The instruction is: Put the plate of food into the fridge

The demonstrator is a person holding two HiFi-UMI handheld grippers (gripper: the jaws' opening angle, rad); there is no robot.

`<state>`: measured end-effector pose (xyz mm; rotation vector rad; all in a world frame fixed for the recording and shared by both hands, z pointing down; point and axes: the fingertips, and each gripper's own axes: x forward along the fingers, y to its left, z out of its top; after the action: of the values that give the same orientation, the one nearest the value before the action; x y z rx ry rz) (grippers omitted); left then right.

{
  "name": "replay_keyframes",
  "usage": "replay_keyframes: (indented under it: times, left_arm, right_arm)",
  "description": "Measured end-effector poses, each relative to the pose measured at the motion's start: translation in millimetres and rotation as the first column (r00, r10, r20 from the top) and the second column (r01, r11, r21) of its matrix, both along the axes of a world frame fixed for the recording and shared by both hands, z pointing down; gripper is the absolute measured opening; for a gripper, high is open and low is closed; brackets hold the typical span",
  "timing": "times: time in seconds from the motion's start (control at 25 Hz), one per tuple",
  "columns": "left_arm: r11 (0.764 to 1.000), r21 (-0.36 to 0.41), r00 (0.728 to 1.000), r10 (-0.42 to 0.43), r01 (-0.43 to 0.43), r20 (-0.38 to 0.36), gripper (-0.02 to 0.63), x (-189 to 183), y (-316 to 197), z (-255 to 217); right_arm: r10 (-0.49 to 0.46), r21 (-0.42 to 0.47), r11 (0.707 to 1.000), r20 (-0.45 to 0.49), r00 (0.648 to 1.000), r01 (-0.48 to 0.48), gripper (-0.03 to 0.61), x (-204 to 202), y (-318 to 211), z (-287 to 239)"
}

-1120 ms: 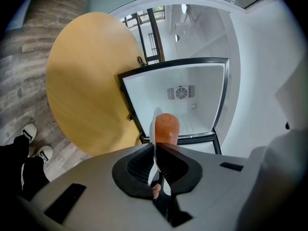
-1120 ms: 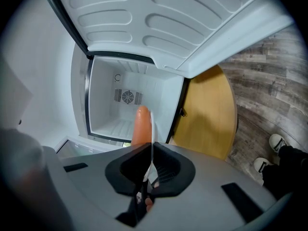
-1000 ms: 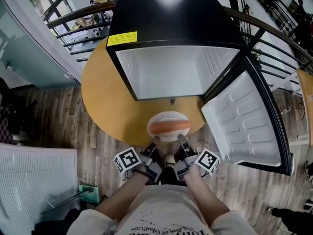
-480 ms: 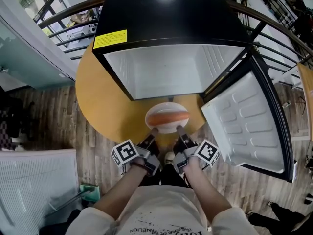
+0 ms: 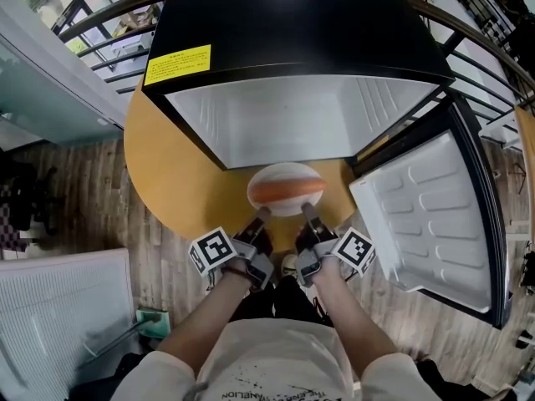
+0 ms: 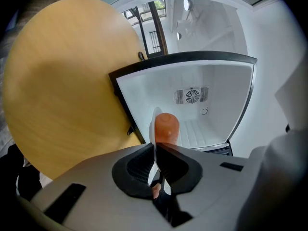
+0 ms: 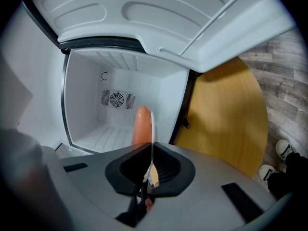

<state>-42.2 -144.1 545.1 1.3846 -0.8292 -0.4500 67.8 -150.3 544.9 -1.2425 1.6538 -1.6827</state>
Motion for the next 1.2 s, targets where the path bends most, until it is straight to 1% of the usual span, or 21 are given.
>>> replay_keyframes:
  times: [0.52, 0.8, 1.0, 1.2]
  left_arm:
    - [1.0, -0.021, 1.0, 0.014, -0.014, -0.008, 0.032, 9.3, -39.6, 24.1]
    - [1.0, -0.026, 1.0, -0.01, 0.01, -0.006, 0.032, 0.4, -67.1, 33.4]
    - [1.0, -0.005, 1.0, -0.015, 0.015, -0.003, 0.032, -2.9, -86.0, 37.3]
    - [1.0, -0.024, 1.0, -0.02, 0.02, -0.003, 0.032, -1.8, -96.5, 47.2]
  right_arm:
    - [0.028, -0.02, 0.999, -0.007, 1.0, -0.028, 0.032, 9.9, -37.0, 24.8]
    - [0.021, -0.019, 1.0, -0.01, 1.0, -0.021, 0.032, 1.2, -67.6, 32.0]
    - [0.025, -0.021, 0.999, -0.003, 1.0, -0.025, 0.032, -2.4, -84.9, 38.9]
    - [0.035, -0.03, 0.999, -0.002, 0.999, -0.035, 0.032, -0.9, -95.8, 48.5]
